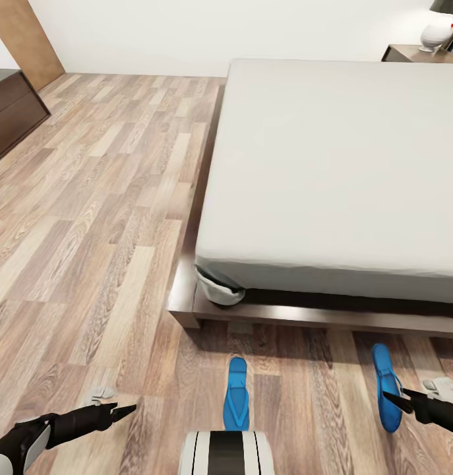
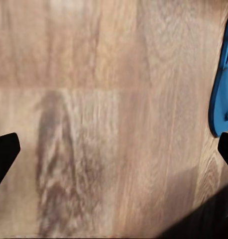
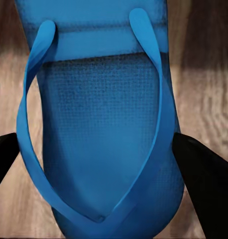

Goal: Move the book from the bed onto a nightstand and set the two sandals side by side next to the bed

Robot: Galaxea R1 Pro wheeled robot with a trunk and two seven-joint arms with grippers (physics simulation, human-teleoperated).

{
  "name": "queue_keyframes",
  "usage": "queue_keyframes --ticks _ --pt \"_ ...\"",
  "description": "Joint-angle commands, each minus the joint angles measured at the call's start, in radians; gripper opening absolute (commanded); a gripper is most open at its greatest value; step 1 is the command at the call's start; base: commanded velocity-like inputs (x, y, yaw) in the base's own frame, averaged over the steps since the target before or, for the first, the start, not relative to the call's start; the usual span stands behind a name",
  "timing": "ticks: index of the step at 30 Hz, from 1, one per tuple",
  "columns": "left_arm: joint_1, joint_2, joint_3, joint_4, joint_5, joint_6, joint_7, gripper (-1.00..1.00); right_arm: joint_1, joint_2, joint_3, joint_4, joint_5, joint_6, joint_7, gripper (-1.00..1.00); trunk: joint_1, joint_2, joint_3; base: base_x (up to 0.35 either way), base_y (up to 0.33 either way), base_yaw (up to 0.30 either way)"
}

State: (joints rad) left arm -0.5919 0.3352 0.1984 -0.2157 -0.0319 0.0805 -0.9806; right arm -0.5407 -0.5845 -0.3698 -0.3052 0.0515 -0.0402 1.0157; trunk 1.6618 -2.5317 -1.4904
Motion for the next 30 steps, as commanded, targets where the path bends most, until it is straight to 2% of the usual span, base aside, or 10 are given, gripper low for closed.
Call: queue_keyframes --ticks 1,2,5,12,16,22,30 --pt "0.000 -0.001 0.007 0.000 -0.003 0.008 -0.004 1.00 -0.001 0.000 -0.005 0.000 0.006 -0.004 -0.023 -1.00 0.000 0.000 -0.001 0.000 0.318 0.000" --pt "0.000 0.000 0.007 0.000 -0.003 0.008 -0.004 1.00 -0.001 0.000 -0.005 -0.001 0.006 -0.004 -0.050 -1.00 0.000 0.000 -0.001 0.000 0.318 0.000" --pt "0.000 -0.001 0.007 0.000 -0.004 0.008 -0.004 1.00 -0.001 0.000 -0.005 0.003 0.007 -0.005 -0.077 -1.00 0.000 0.000 -0.001 0.000 0.318 0.000" --pt "0.000 -0.001 0.007 0.000 -0.004 0.008 -0.003 1.00 -0.001 0.002 -0.006 0.013 0.008 -0.006 -0.089 -1.00 0.000 0.000 -0.001 0.000 0.318 0.000" --pt "0.000 -0.001 0.007 0.001 -0.003 0.007 -0.003 1.00 -0.001 0.002 -0.006 0.029 0.008 -0.006 -0.199 -1.00 0.000 0.000 -0.001 0.000 0.318 0.000" --pt "0.000 -0.001 0.007 0.001 -0.003 0.006 -0.003 1.00 -0.001 0.002 -0.006 0.051 0.008 -0.006 -0.314 -1.00 0.000 0.000 -0.001 0.000 0.318 0.000" --pt "0.000 -0.001 0.007 0.001 -0.003 0.005 -0.002 1.00 -0.001 0.000 -0.006 0.054 0.008 -0.004 -0.361 -1.00 0.000 0.000 -0.001 0.000 0.161 0.000"
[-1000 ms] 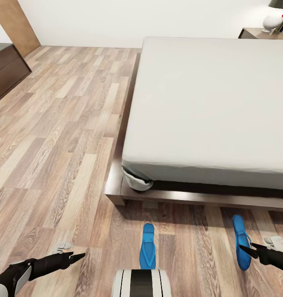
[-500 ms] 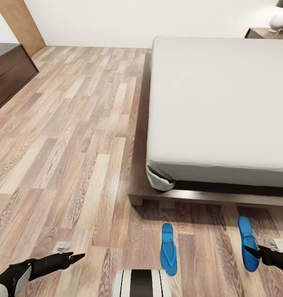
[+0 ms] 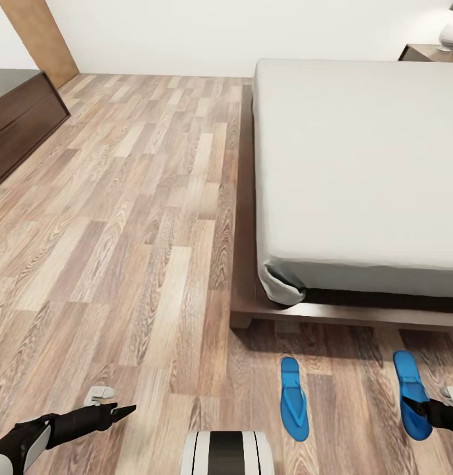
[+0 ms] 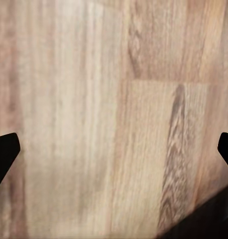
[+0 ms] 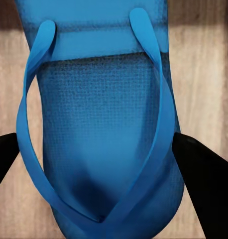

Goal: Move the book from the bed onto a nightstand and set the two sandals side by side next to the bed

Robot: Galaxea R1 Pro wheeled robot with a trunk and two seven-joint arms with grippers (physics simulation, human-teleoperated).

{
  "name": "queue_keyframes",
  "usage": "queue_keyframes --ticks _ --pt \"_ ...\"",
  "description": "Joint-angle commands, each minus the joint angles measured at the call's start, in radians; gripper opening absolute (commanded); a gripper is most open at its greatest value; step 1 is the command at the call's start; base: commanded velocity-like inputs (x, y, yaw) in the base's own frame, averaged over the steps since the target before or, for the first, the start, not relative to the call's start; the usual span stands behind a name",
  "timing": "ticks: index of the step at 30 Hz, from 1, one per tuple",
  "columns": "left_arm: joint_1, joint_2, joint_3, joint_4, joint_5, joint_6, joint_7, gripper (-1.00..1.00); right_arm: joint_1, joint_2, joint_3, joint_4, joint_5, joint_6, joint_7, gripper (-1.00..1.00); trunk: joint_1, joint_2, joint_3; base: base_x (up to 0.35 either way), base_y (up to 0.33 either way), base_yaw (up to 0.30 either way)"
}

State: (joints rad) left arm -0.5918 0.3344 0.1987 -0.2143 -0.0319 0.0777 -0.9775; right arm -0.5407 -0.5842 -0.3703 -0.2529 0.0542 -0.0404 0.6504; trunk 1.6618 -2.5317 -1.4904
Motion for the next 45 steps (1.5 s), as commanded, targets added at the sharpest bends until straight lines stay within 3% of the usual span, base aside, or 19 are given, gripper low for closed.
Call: queue_keyframes --ticks 1,4,7,15,36,41,45 --pt "0.000 -0.001 0.007 0.000 -0.003 0.008 -0.005 1.00 -0.001 0.000 -0.006 0.001 0.006 -0.004 -0.016 -1.00 0.000 0.000 -0.001 0.000 0.019 0.000" --pt "0.000 -0.006 0.007 0.000 -0.004 0.007 -0.004 1.00 -0.001 0.001 -0.006 0.001 0.006 -0.004 -0.143 -1.00 0.000 0.000 -0.001 0.000 0.007 0.000" --pt "0.000 -0.012 0.007 0.000 -0.004 0.006 -0.004 1.00 -0.001 0.001 -0.005 0.002 0.006 -0.004 -0.212 -1.00 0.000 0.000 -0.001 0.000 0.001 0.000" --pt "0.000 -0.014 0.007 0.001 -0.005 0.006 -0.003 1.00 -0.001 0.001 -0.004 0.005 0.006 -0.004 -0.224 -1.00 0.000 0.000 -0.001 0.000 0.027 0.000" --pt "0.000 -0.029 0.007 0.001 -0.005 0.007 -0.003 1.00 -0.001 0.003 -0.003 0.041 0.006 -0.004 -0.241 -1.00 0.000 0.000 -0.001 0.000 0.284 0.000" --pt "0.000 -0.029 0.007 0.001 -0.005 0.007 -0.003 1.00 -0.001 0.004 -0.003 0.043 0.006 -0.004 -0.343 -1.00 0.000 0.000 -0.001 0.000 0.032 0.000" --pt "0.000 -0.029 0.007 0.001 -0.005 0.006 -0.003 1.00 -0.001 0.011 -0.003 0.043 0.006 -0.004 -0.366 -1.00 0.000 0.000 -0.001 0.000 0.004 0.000"
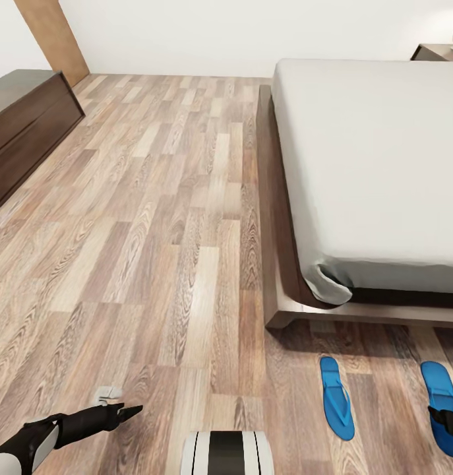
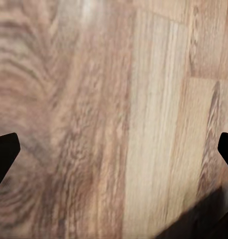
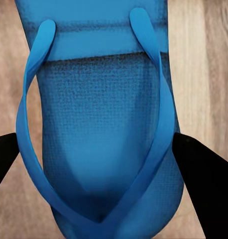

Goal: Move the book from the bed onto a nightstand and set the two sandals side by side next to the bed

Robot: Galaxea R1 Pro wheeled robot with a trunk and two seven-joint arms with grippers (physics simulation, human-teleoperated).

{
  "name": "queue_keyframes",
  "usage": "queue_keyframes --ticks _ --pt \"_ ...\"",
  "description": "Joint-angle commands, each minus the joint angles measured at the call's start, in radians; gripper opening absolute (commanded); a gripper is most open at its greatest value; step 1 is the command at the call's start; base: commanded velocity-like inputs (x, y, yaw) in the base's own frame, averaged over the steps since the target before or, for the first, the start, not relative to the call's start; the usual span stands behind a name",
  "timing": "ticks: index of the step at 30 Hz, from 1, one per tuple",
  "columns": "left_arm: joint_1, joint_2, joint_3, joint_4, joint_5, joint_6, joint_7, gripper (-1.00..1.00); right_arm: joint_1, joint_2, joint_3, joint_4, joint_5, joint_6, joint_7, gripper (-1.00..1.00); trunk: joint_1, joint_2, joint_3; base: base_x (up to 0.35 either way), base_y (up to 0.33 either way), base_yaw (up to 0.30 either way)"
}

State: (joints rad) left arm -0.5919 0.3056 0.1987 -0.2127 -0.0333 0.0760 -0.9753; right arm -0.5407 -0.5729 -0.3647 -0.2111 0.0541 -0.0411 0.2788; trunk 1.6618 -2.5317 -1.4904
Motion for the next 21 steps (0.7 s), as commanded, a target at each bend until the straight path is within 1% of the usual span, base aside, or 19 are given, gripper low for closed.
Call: queue_keyframes --ticks 1,5,13,21 --pt "0.000 0.000 0.007 0.000 -0.004 0.008 -0.005 1.00 -0.001 0.001 -0.008 0.001 0.006 -0.003 0.004 -1.00 0.000 0.000 -0.001 0.000 0.000 0.000" --pt "0.000 0.000 0.007 0.000 -0.004 0.007 -0.005 1.00 -0.001 0.004 -0.008 0.002 0.006 -0.003 0.002 -1.00 0.000 0.000 -0.001 0.059 0.027 0.000" --pt "0.000 -0.008 0.007 0.000 -0.004 0.007 -0.002 1.00 -0.001 0.022 -0.008 0.002 0.006 -0.003 0.002 -1.00 0.000 0.000 -0.001 0.213 0.155 0.000" --pt "0.000 -0.008 0.007 0.018 -0.004 0.007 -0.002 1.00 -0.001 0.024 -0.008 0.002 0.006 -0.003 0.002 -1.00 0.000 0.000 -0.001 0.029 0.028 0.000"
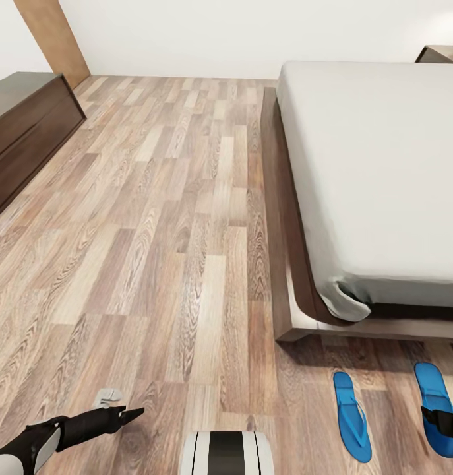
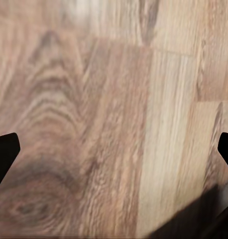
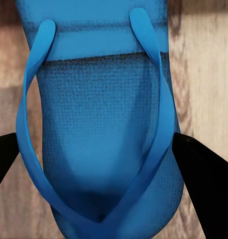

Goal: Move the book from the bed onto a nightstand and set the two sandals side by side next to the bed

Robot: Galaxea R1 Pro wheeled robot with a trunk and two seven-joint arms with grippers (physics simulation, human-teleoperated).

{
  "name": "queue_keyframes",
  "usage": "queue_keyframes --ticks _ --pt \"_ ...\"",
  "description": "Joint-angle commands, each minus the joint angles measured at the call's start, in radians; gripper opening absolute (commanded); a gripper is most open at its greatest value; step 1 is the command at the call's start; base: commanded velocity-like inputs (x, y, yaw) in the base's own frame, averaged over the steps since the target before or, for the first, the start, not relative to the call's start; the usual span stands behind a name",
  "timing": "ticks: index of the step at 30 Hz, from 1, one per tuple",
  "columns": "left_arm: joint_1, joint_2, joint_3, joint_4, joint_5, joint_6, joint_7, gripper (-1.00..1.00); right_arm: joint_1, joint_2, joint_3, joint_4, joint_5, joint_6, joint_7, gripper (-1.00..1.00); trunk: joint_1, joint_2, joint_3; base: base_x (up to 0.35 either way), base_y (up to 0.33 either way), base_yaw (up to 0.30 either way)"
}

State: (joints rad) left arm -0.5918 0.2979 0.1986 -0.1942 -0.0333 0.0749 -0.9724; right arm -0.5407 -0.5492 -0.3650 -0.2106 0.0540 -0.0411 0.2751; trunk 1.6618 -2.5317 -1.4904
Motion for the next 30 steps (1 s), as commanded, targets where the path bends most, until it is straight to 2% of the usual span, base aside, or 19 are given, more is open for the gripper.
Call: queue_keyframes --ticks 1,9,12,16,22,25,28,30 --pt "0.000 0.000 0.007 0.001 -0.004 0.008 -0.005 1.00 -0.001 0.000 -0.008 0.001 0.006 -0.003 0.006 -1.00 0.000 0.000 -0.001 0.002 0.002 0.000" --pt "0.000 -0.001 0.007 0.002 -0.004 0.006 -0.005 1.00 -0.001 0.000 -0.008 0.002 0.006 -0.003 0.006 -1.00 0.000 0.000 -0.001 0.000 -0.013 0.000" --pt "0.000 -0.010 0.007 0.002 -0.005 0.006 -0.003 1.00 -0.001 0.004 -0.008 0.002 0.006 -0.003 0.006 -1.00 0.000 0.000 -0.001 0.000 -0.194 0.000" --pt "0.000 -0.015 0.007 0.002 -0.005 0.005 0.024 1.00 -0.001 0.006 -0.008 0.002 0.006 -0.003 0.006 -1.00 0.000 0.000 -0.001 0.000 -0.153 0.000" --pt "0.000 -0.017 0.007 0.002 -0.005 0.005 0.032 1.00 -0.001 0.011 -0.008 0.002 0.007 -0.003 0.006 -1.00 0.000 0.000 -0.001 0.000 -0.016 0.000" --pt "0.000 -0.017 0.007 0.002 -0.005 0.005 0.032 1.00 -0.001 0.035 -0.008 0.002 0.008 -0.004 0.007 -1.00 0.000 0.000 -0.001 0.000 -0.001 0.000" --pt "0.000 -0.017 0.007 0.002 -0.005 0.006 0.032 1.00 -0.001 0.072 -0.007 0.001 0.010 -0.005 0.009 -1.00 0.000 0.000 -0.001 0.000 0.000 0.000" --pt "0.000 -0.017 0.007 0.002 -0.005 0.006 0.032 1.00 -0.001 0.083 -0.006 0.002 0.010 -0.005 0.011 -1.00 0.000 0.000 -0.001 0.000 0.000 0.000"
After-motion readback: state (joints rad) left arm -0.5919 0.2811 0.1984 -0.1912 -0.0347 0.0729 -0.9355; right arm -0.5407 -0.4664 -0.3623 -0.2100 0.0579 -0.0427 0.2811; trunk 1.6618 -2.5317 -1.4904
